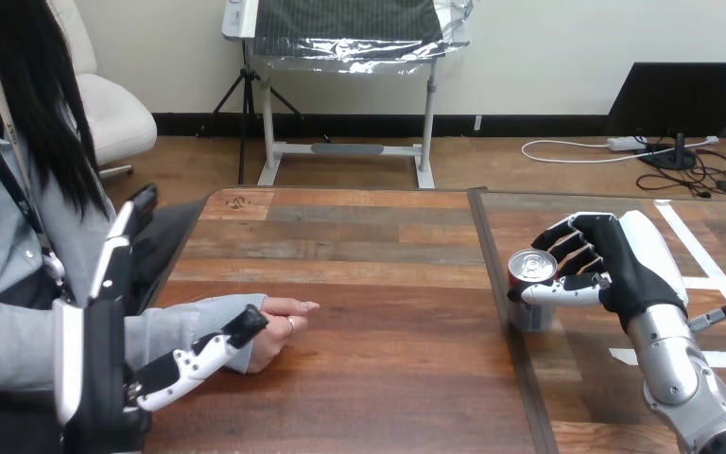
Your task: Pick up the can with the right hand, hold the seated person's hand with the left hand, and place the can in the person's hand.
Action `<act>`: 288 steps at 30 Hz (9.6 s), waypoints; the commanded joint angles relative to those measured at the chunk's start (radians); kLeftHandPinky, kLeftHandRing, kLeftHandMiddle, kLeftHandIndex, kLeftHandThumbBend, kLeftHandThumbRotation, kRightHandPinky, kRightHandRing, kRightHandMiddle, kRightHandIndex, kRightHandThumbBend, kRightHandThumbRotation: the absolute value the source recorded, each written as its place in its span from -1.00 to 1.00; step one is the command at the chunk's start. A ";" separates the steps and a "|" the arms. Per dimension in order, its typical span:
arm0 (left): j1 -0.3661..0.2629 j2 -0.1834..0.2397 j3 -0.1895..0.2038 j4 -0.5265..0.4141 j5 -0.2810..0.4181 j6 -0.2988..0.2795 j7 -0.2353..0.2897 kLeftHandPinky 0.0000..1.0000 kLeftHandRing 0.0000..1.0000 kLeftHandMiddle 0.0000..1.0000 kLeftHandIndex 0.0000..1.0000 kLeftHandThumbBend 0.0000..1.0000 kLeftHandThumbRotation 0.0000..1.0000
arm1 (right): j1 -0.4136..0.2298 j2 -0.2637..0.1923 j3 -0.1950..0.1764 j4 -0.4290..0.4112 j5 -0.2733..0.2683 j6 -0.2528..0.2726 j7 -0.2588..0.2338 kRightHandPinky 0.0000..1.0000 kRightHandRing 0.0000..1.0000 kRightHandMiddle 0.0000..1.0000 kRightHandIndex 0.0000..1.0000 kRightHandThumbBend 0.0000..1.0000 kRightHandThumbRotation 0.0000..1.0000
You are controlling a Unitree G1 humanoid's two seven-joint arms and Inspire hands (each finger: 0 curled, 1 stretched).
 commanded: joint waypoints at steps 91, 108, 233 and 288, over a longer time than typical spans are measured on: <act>-0.128 0.389 -0.156 -0.199 0.156 0.425 -0.150 0.58 0.79 0.81 0.81 1.00 -0.34 | -0.068 0.019 -0.012 -0.053 0.030 -0.041 0.018 -0.14 -0.08 0.04 0.08 0.61 -1.00; -0.171 0.441 -0.218 -0.154 0.210 0.480 -0.132 0.57 0.78 0.82 0.81 1.00 -0.25 | -0.067 0.022 -0.015 -0.066 0.053 -0.047 0.028 -0.16 -0.09 0.03 0.07 0.59 -1.00; -0.519 0.581 -0.611 0.241 0.459 0.647 -0.057 -0.06 0.05 0.15 0.24 1.00 -0.99 | -0.058 0.032 -0.024 -0.107 0.095 -0.093 0.092 -0.22 -0.13 0.00 0.07 0.56 -1.00; -0.509 0.565 -0.612 0.262 0.415 0.605 -0.022 -0.04 0.04 0.12 0.18 0.98 -0.98 | -0.043 0.035 -0.030 -0.127 0.129 -0.122 0.149 -0.23 -0.13 0.00 0.07 0.53 -1.00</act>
